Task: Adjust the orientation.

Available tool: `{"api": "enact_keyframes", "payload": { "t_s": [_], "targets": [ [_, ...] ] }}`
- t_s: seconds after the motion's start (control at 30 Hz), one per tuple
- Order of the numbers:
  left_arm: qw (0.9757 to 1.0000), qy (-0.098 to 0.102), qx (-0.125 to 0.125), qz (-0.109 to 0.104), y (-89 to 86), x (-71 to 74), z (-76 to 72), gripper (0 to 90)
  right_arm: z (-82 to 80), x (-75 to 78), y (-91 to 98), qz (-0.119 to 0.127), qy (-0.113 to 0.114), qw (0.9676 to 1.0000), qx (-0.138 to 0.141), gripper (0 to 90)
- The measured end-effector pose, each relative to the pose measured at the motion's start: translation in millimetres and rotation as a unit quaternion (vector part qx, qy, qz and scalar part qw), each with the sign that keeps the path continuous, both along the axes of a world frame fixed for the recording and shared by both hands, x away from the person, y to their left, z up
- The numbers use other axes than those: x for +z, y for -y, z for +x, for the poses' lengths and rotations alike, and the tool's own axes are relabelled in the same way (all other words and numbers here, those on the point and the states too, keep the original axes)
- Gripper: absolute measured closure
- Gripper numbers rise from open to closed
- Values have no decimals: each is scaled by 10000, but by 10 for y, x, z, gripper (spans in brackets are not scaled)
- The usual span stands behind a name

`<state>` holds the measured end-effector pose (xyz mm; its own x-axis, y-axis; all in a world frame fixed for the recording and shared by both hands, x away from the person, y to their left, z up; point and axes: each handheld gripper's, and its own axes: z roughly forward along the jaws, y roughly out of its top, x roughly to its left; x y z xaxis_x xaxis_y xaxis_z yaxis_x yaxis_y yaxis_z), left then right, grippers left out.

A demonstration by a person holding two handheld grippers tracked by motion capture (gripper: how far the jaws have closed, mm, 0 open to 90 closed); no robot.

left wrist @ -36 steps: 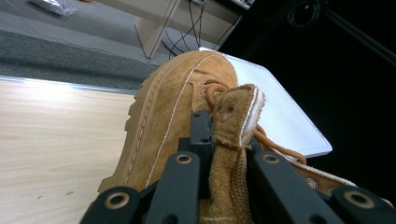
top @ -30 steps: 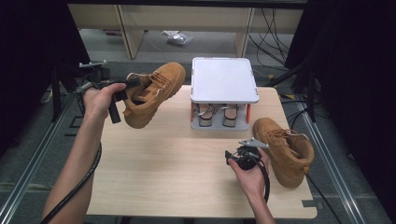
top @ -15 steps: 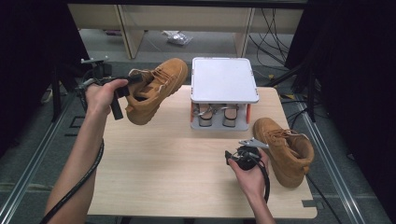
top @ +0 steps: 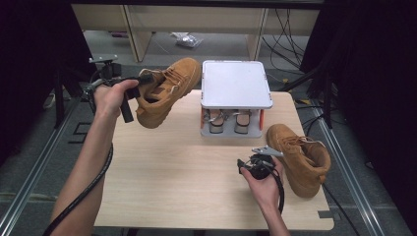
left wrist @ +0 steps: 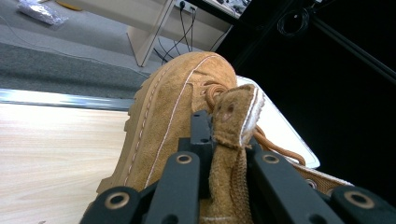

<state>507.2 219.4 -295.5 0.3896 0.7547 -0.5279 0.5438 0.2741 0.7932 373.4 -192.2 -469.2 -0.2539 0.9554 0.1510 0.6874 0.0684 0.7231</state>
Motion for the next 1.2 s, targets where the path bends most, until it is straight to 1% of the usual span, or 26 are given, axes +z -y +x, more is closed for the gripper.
{"api": "enact_keyframes", "payload": {
  "t_s": [0.03,0.07,0.13,0.17,0.23,0.27,0.33,0.4,0.43,0.47,0.53,0.57,0.63,0.7,0.77,0.8,0.87,0.9,0.93,0.97,1.07,1.1,1.17,1.2],
  "targets": [
    [10000,-19,17,-6,10,4,1,838,4,-1,5,-33,36,10000,26,430],
    [10000,17,-9,-17,17,2,7,838,2,-1,13,-74,33,10000,55,430],
    [10000,17,-17,-11,34,7,14,838,-1,0,11,-50,11,10000,36,430],
    [10000,1,-16,9,40,14,16,838,2,-4,11,-48,37,10000,35,430],
    [10000,17,-33,-21,55,17,26,838,2,-6,12,-61,36,10000,29,430],
    [10000,4,-33,-4,61,20,28,838,7,-17,3,9,80,10000,12,430],
    [10000,23,-41,-26,78,21,39,838,7,-18,1,14,77,10000,8,430],
    [10000,0,-45,-2,95,29,47,838,7,-19,-1,28,49,10000,4,430],
    [10000,11,-58,2,101,29,53,838,9,-24,12,-9,71,10000,38,430],
    [10000,9,-56,6,111,32,56,838,-2,-12,6,-15,-18,10000,-6,430],
    [10000,16,-62,-20,128,36,65,838,5,-16,22,-85,26,9999,63,430],
    [10000,9,-61,5,135,42,68,837,8,-19,29,-109,46,9999,85,430],
    [10000,13,-58,-1,151,51,75,838,4,-17,22,-61,12,10000,39,430],
    [10000,36,-81,-14,166,56,85,838,6,-21,22,-46,30,10000,43,430],
    [10000,15,-95,10,184,65,92,838,5,-18,23,-49,33,10000,39,430],
    [10000,18,-94,5,194,68,96,838,-7,-20,-6,118,-18,9999,-84,430],
    [9999,22,-120,-44,216,72,107,838,9,-31,18,8,97,9999,41,430],
    [9999,17,-122,-11,222,75,111,838,8,-30,18,22,89,10000,36,430],
    [9999,14,-108,-8,235,79,115,838,9,-32,18,2,93,10000,29,430],
    [9999,26,-124,-21,245,81,119,838,4,-28,14,42,57,10000,15,430],
    [9999,20,-138,-30,274,91,133,838,5,-32,20,20,103,9999,32,430],
    [9998,34,-163,-52,283,91,139,838,0,-21,26,-54,33,10000,23,430],
    [9999,28,-165,-34,304,98,146,838,-4,-23,21,-27,1,10000,-12,430],
    [9999,24,-145,-36,317,102,150,838,5,-30,35,-81,68,9999,61,430]
  ]
}}
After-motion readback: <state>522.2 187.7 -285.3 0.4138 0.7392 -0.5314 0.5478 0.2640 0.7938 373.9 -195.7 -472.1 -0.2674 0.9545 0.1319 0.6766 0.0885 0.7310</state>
